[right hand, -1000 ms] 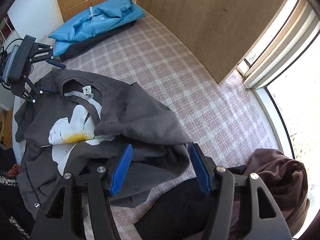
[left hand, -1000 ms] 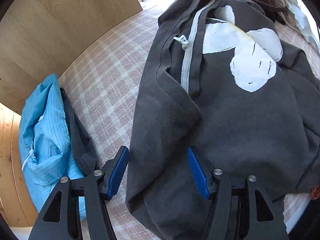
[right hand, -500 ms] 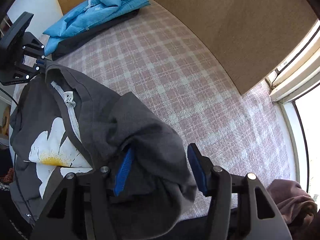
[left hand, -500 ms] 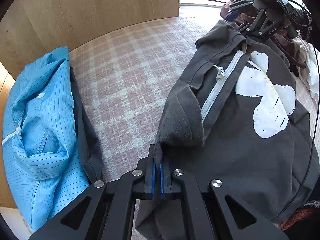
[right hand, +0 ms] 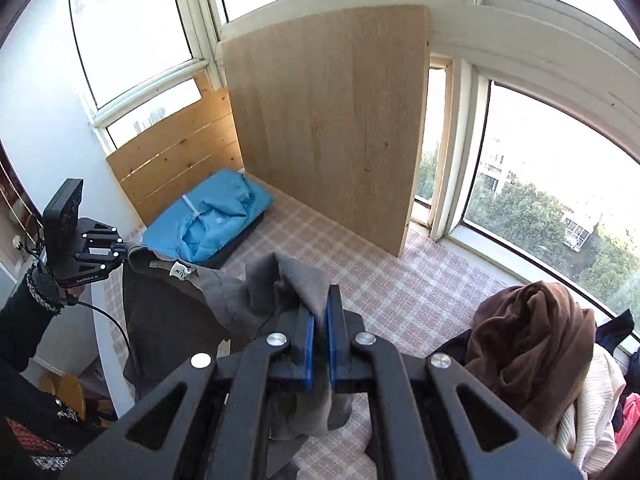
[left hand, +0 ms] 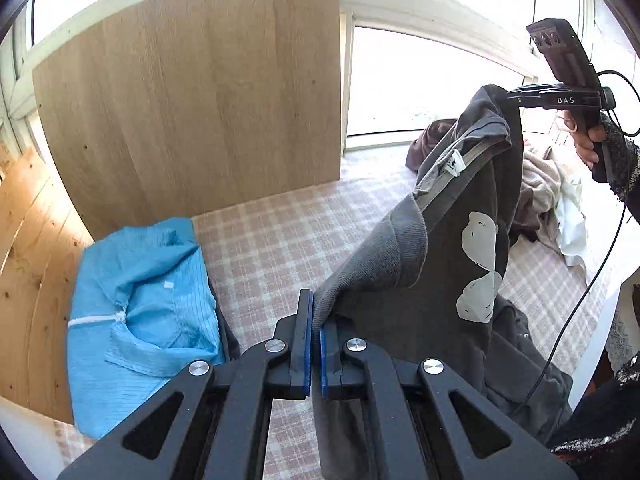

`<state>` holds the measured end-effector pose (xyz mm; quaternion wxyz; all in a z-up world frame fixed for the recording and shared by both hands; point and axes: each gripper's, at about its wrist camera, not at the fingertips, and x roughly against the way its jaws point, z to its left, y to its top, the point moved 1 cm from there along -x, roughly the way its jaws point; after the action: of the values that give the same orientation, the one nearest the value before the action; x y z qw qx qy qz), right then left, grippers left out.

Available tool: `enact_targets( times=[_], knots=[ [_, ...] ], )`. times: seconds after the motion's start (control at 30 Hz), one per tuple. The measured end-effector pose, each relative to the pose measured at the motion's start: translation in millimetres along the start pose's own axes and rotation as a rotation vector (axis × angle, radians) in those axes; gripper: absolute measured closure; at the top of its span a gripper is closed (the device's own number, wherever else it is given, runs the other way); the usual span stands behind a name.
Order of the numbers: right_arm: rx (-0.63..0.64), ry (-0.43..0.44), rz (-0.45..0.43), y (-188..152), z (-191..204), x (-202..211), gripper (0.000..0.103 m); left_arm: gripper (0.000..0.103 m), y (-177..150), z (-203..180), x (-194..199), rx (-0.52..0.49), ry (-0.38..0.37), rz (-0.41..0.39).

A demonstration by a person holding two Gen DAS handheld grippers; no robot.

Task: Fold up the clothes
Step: 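Grasp the shirt hem with the left tool while the right tool holds the shirt, then lift the shirt high with both tools and shake it out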

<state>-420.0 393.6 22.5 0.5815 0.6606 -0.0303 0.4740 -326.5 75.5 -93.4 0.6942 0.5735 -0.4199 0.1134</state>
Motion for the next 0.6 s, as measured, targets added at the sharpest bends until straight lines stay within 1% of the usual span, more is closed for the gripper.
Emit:
enact_targets(
  times=[0.1, 0.23, 0.27, 0.33, 0.37, 0.4, 0.43, 0.47, 0.5, 0.53, 0.57, 0.6],
  knots=[
    [0.006, -0.083, -0.110, 21, 20, 75, 0.099, 0.101, 37, -12, 48, -0.054, -0.013, -0.099],
    [0.011, -0.233, -0.253, 45, 54, 174, 0.099, 0.101, 86, -26, 124, -0.116, -0.014, -0.225],
    [0.006, -0.258, -0.292, 48, 62, 197, 0.100, 0.101, 96, -30, 143, -0.131, -0.007, -0.256],
    [-0.003, -0.318, -0.384, 53, 81, 249, 0.101, 0.101, 114, -39, 181, -0.163, 0.031, -0.318],
    [-0.007, -0.336, -0.418, 55, 90, 272, 0.101, 0.101, 122, -44, 199, -0.180, 0.043, -0.345],
    [-0.015, -0.329, -0.441, 56, 98, 293, 0.101, 0.101, 126, -50, 215, -0.199, 0.040, -0.364],
    [-0.024, -0.320, -0.443, 56, 105, 308, 0.101, 0.101, 131, -55, 231, -0.218, 0.036, -0.383],
    [-0.032, -0.335, -0.414, 54, 108, 314, 0.100, 0.101, 135, -60, 244, -0.239, 0.039, -0.396],
    [-0.028, -0.346, -0.355, 50, 109, 311, 0.100, 0.101, 137, -66, 248, -0.263, 0.054, -0.397],
    [-0.028, -0.310, -0.285, 40, 107, 298, 0.098, 0.101, 137, -70, 251, -0.280, 0.060, -0.392],
    [-0.028, -0.265, -0.214, 29, 105, 284, 0.096, 0.101, 136, -71, 248, -0.283, 0.048, -0.376],
    [-0.040, -0.234, -0.166, 16, 102, 264, 0.090, 0.101, 132, -73, 243, -0.283, 0.033, -0.357]
  ],
)
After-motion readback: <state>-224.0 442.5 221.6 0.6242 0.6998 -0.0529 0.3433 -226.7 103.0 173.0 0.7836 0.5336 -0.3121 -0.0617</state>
